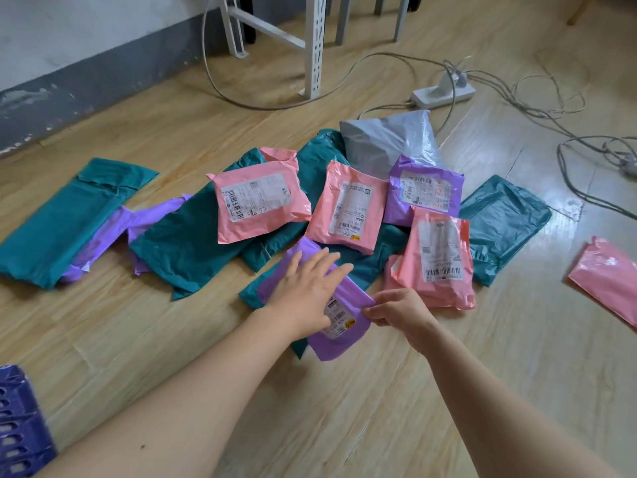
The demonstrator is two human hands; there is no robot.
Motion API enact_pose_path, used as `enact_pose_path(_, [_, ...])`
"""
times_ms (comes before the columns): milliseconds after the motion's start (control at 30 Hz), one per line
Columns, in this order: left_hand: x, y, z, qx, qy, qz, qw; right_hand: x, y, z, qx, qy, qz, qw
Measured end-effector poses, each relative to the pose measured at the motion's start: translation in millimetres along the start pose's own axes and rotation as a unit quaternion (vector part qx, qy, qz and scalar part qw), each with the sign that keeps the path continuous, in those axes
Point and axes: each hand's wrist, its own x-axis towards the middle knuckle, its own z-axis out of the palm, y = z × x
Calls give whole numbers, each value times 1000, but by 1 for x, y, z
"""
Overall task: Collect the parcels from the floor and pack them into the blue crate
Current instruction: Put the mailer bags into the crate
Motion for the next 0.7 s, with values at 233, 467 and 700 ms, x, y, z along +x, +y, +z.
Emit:
enact_pose_path(233, [7,-7,0,112,-55,-48,991,-1,-27,8,-89,-43,-65,993])
enact_pose_path(467, [9,-26,15,-184,25,-223,957,22,-8,-5,334,174,122,918])
enact_pose_path(700, [15,-37,27,-542,61,-308,780,40,16,-23,443,211,200,848])
